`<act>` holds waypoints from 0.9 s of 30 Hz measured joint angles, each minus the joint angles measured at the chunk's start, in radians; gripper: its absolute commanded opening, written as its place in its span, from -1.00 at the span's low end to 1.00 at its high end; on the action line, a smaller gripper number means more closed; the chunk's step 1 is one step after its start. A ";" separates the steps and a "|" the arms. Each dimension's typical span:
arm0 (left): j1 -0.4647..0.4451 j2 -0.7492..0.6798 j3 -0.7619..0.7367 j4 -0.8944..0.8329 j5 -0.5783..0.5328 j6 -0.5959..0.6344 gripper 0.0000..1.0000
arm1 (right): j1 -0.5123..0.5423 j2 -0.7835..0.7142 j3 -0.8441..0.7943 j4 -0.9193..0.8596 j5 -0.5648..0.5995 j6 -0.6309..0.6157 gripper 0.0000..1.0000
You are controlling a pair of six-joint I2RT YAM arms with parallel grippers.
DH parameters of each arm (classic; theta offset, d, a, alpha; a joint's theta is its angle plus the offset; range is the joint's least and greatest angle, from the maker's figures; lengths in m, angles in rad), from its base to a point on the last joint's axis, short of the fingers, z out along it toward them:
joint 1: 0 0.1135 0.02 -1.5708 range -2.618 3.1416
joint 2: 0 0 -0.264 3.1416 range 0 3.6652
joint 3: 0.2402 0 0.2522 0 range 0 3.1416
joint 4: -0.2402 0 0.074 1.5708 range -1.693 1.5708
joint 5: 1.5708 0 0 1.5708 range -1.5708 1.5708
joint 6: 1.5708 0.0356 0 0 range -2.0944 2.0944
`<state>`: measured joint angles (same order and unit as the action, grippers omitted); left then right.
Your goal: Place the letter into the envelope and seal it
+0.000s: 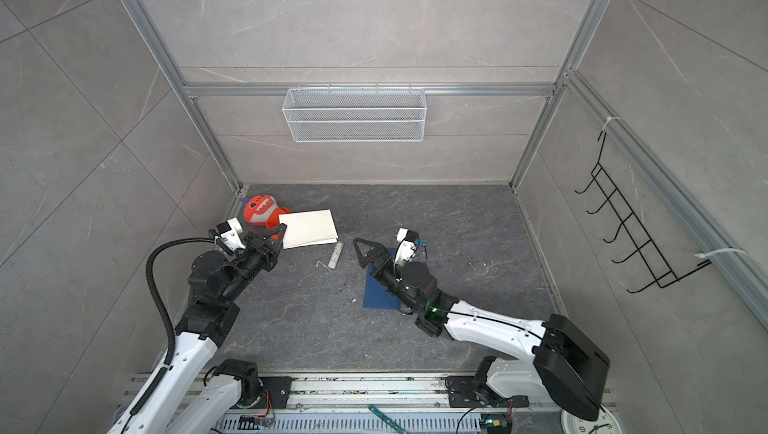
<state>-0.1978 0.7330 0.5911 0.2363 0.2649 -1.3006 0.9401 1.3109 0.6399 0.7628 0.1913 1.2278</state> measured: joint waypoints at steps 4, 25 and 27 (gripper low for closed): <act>-0.002 0.010 -0.006 0.005 -0.010 -0.027 -1.00 | 0.051 0.134 0.060 0.119 0.055 0.038 0.98; -0.012 0.018 -0.061 0.071 -0.024 -0.064 -1.00 | 0.097 0.470 0.362 0.288 0.140 0.162 -0.58; -0.012 0.018 -0.063 0.072 -0.024 -0.064 -1.00 | 0.098 0.477 0.366 0.287 0.147 0.170 -0.83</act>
<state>-0.2096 0.7506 0.5278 0.3080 0.2405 -1.3647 1.0378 1.7882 1.0058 1.0496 0.3386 1.3979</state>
